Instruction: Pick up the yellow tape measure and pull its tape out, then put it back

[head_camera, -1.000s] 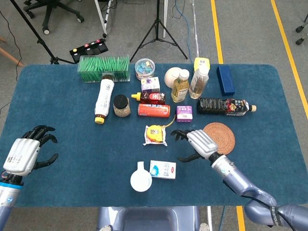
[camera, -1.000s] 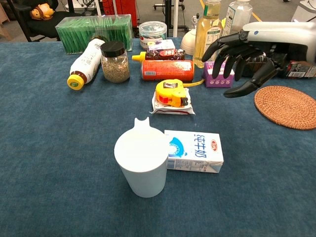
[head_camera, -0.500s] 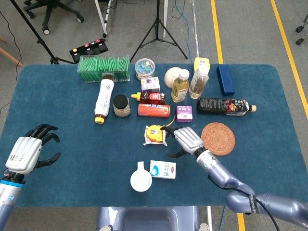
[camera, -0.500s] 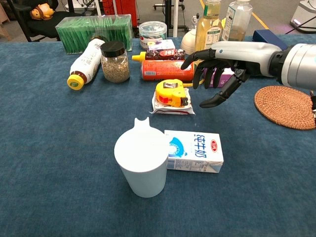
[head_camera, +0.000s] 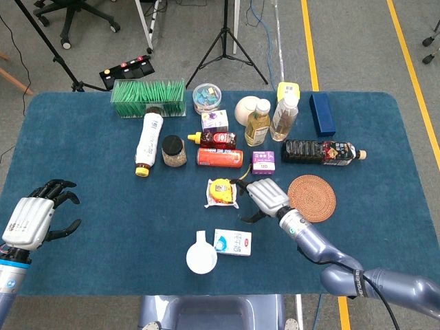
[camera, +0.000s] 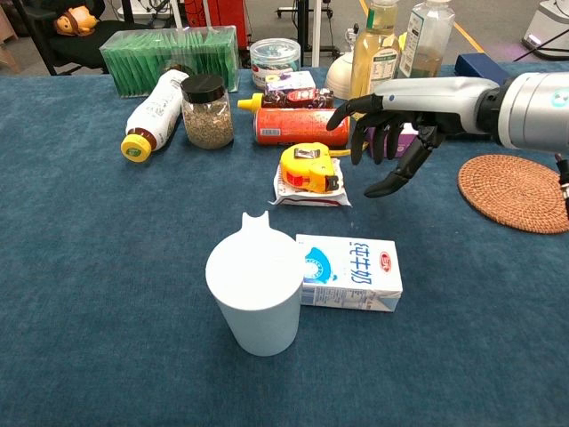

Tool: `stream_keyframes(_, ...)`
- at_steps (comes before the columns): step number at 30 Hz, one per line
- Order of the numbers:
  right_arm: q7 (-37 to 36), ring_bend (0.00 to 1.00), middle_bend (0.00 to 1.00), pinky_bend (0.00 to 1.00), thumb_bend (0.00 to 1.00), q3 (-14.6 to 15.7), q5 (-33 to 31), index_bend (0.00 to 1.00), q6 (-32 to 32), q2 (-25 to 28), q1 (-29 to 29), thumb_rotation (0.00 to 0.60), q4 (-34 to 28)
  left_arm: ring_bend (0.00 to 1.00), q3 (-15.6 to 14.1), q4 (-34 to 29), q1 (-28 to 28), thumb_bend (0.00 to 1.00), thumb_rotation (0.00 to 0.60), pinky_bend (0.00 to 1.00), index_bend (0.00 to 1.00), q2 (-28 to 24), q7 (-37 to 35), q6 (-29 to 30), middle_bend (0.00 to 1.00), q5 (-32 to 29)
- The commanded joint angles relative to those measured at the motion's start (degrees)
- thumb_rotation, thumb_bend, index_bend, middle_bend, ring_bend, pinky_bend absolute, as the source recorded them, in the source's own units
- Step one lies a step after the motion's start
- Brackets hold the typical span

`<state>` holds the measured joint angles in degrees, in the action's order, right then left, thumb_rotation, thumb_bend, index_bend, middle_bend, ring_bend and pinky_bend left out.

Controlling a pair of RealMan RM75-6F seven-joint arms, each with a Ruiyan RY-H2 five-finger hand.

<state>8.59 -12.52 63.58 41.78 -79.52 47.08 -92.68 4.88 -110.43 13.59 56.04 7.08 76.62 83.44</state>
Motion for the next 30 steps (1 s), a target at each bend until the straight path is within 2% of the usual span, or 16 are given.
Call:
stream_keyframes(1,0.2,0.42,0.35,0.34,0.22,0.2,-0.5,0.12,-0.5,0.0,0.5,0.512,-0.1,0.16,-0.1,0.1,0.0,0.23,0.6,0.29,0.42,0.1,-0.1,0.1,0.26,0.0)
stream_keyframes(11,1.3,0.42,0.35,0.34,0.22,1.1,-2.6,0.12,-1.9,-2.2,2.9,0.512,1.8,0.16,-0.6,1.2,-0.5,0.23,0.6,0.29,0.42,0.1,-1.5,0.5,0.26,-0.1)
stream_keyframes(30,5.1,0.46,0.34,0.34,0.22,0.6,-7.4,0.12,-0.1,-4.9,6.7,0.511,0.8,0.16,-1.0,4.1,-1.0,0.23,0.6,0.29,0.42,0.5,-5.0,1.0,0.26,0.2)
